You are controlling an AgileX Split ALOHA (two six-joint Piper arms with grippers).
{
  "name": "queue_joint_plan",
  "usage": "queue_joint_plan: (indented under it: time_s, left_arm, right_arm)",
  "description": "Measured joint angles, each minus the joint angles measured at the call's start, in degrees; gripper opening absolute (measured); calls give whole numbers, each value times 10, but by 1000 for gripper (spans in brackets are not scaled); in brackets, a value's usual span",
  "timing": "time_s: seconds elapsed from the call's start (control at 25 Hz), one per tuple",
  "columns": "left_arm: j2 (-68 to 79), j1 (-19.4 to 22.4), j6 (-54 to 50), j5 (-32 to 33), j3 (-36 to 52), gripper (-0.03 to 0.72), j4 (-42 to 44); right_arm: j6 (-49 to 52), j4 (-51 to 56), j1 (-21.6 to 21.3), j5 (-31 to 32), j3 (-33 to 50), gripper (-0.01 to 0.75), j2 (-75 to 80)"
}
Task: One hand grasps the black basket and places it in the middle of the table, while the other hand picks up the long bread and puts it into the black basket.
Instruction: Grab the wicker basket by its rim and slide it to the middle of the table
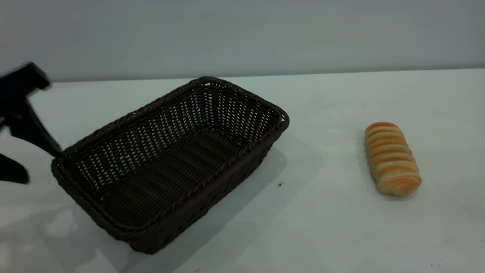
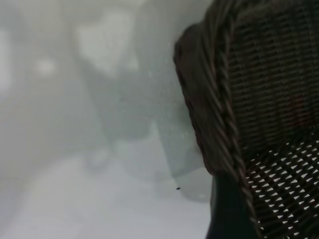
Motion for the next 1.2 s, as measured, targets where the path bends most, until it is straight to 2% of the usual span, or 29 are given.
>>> queue_joint_plan:
  time_s: [0.16,0.64,0.96,1.2]
  left_arm:
    - [39,-15,-13,-19,0,491,-3]
    - [81,-15,-21,-86,0,491,-34]
    - [134,-16,-22,-107,0,491,-49]
    - [164,-16,-23,-155,0,491,-51]
  right_arm:
    - [0,0,0,3,0,253,0]
    - [-3,6,0,3,0,253,0]
    - [-4,7,0,3,0,253,0]
    - [-4,9,0,3,0,253,0]
